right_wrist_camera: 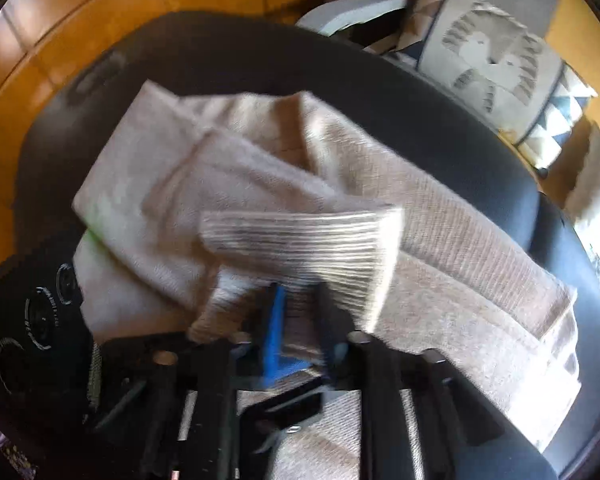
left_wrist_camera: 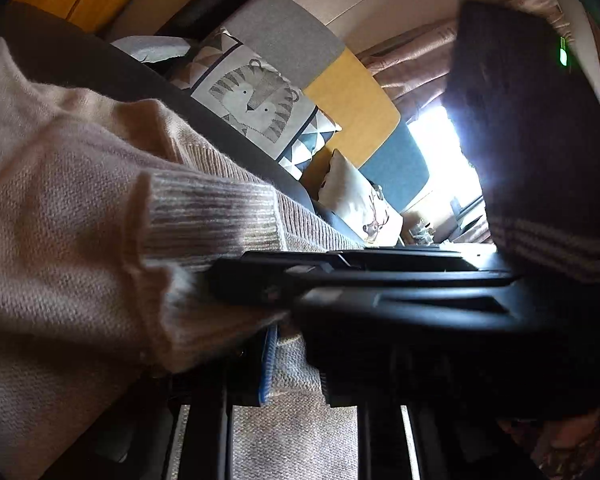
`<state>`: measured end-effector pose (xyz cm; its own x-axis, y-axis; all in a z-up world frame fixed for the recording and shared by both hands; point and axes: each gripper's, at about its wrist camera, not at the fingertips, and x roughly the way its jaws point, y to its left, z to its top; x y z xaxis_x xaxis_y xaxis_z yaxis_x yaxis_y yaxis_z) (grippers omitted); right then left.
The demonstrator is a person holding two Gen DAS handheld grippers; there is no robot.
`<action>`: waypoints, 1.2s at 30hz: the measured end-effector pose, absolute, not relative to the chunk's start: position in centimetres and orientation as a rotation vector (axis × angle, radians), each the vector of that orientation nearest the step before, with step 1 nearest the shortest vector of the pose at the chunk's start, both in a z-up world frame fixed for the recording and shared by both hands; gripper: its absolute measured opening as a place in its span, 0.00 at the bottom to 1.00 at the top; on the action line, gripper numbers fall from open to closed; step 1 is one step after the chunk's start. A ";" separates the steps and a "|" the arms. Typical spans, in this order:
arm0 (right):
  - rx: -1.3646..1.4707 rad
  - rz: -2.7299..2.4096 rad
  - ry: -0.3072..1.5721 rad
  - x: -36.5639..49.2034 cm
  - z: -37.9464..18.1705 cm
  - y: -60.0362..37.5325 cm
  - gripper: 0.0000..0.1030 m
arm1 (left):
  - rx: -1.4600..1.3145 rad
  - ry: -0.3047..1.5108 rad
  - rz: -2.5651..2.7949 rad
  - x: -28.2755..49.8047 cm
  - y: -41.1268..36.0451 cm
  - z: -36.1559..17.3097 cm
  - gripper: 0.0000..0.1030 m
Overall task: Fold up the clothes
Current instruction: 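Fold the held sleeve across the body with the left gripper toward the right gripper, then grasp the small yarn hanging loop on the sweater with the right gripper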
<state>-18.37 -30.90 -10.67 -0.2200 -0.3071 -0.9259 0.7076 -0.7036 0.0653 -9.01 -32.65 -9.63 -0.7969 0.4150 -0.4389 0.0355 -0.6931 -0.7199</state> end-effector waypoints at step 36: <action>1.182 -1.880 0.715 -15.9 -9.1 -34.5 0.10 | -0.829 -1.198 2.521 -8.7 -33.8 -10.2 0.23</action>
